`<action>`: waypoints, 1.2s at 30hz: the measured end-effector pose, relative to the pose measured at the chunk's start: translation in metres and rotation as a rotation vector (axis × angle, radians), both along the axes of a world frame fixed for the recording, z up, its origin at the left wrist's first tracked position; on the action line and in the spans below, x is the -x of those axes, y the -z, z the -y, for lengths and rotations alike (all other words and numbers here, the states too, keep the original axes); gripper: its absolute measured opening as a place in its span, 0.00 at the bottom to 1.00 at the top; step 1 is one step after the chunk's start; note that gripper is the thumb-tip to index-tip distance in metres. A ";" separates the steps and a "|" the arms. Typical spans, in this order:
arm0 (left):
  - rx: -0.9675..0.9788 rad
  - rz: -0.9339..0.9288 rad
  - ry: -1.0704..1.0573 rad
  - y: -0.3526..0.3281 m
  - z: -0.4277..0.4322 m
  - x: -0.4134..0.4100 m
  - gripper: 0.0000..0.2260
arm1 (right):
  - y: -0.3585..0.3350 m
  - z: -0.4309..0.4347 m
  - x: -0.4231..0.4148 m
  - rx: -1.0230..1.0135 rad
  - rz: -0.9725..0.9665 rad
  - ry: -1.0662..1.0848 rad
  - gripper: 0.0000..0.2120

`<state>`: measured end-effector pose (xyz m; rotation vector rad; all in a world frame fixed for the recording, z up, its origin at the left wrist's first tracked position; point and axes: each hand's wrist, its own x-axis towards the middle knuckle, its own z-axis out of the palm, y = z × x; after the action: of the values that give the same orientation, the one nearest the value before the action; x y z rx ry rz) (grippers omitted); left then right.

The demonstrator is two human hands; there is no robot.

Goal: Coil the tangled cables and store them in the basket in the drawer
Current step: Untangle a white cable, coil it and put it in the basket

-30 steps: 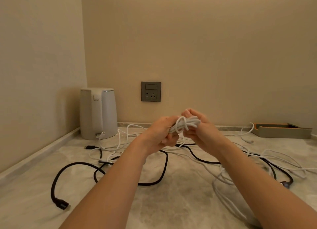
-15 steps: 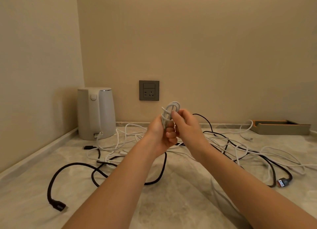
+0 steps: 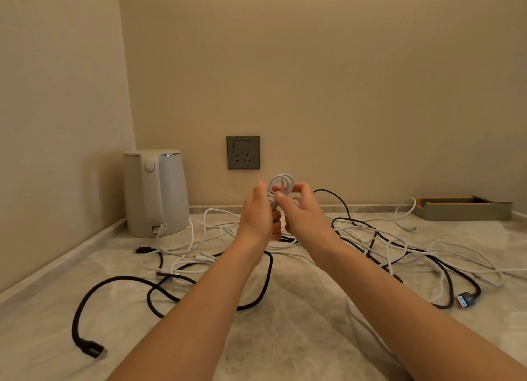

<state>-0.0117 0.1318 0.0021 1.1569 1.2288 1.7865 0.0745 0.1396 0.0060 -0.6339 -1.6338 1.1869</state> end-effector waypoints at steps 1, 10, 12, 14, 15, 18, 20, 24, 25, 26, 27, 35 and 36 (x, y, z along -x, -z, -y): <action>0.020 0.014 0.020 0.001 -0.001 -0.001 0.21 | 0.001 -0.003 0.000 -0.048 0.019 0.046 0.12; -0.041 -0.105 -0.021 0.002 -0.001 -0.005 0.22 | 0.005 -0.013 -0.006 -0.211 0.067 0.193 0.12; -0.064 -0.181 -0.068 0.000 0.001 -0.002 0.21 | 0.005 -0.015 -0.007 -0.228 0.100 0.213 0.10; -0.066 -0.233 -0.076 -0.002 0.003 0.001 0.20 | 0.006 -0.019 -0.008 -0.230 0.155 0.230 0.08; -0.074 -0.251 -0.079 -0.003 0.005 0.002 0.19 | 0.006 -0.020 -0.009 -0.223 0.172 0.233 0.08; -0.111 -0.261 -0.099 -0.005 0.008 0.000 0.15 | 0.003 -0.021 -0.012 -0.233 0.162 0.252 0.11; -0.087 -0.246 -0.098 -0.005 0.008 0.000 0.17 | 0.001 -0.021 -0.012 -0.290 0.179 0.308 0.11; -0.058 -0.240 -0.045 -0.005 0.009 -0.003 0.16 | 0.002 -0.023 -0.012 -0.320 0.121 0.360 0.13; -0.052 -0.245 -0.025 -0.005 0.010 -0.005 0.15 | 0.002 -0.023 -0.014 -0.321 0.111 0.359 0.15; -0.039 -0.243 -0.012 -0.004 0.010 -0.006 0.15 | 0.002 -0.023 -0.015 -0.332 0.115 0.358 0.17; -0.018 -0.231 -0.004 -0.004 0.010 -0.007 0.15 | 0.004 -0.023 -0.016 -0.362 0.134 0.364 0.19; 0.097 0.029 -0.015 -0.007 0.009 0.005 0.17 | 0.003 -0.017 -0.018 -0.532 0.192 0.136 0.10; 0.108 0.043 -0.008 -0.008 0.009 0.005 0.17 | 0.003 -0.019 -0.020 -0.530 0.191 0.129 0.11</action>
<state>-0.0167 0.1225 0.0097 1.0490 1.2894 1.7196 0.0942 0.1583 0.0028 -0.5089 -1.9345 0.5712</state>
